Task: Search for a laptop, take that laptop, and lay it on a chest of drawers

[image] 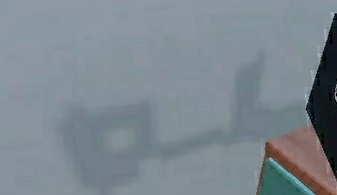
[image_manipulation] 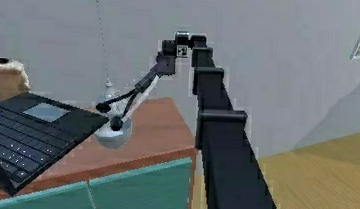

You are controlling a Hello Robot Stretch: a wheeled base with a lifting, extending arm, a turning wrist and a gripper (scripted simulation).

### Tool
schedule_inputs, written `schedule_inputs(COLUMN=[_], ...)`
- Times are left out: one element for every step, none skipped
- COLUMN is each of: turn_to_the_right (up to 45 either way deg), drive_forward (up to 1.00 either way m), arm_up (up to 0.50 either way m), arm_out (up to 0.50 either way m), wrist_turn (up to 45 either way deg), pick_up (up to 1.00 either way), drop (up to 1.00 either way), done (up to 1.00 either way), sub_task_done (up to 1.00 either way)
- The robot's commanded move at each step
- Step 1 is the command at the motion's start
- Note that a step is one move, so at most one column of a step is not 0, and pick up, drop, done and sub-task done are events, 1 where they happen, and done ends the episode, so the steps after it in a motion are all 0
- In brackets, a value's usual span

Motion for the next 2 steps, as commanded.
schedule_inputs(turn_to_the_right=[0.0, 0.0], drive_forward=[0.00, 0.00], arm_up=[0.00, -0.26], arm_out=[0.00, 0.00], wrist_turn=[39.0, 0.0], pick_up=[0.00, 0.00], drop=[0.00, 0.00], done=[0.00, 0.00], sub_task_done=[0.00, 0.00])
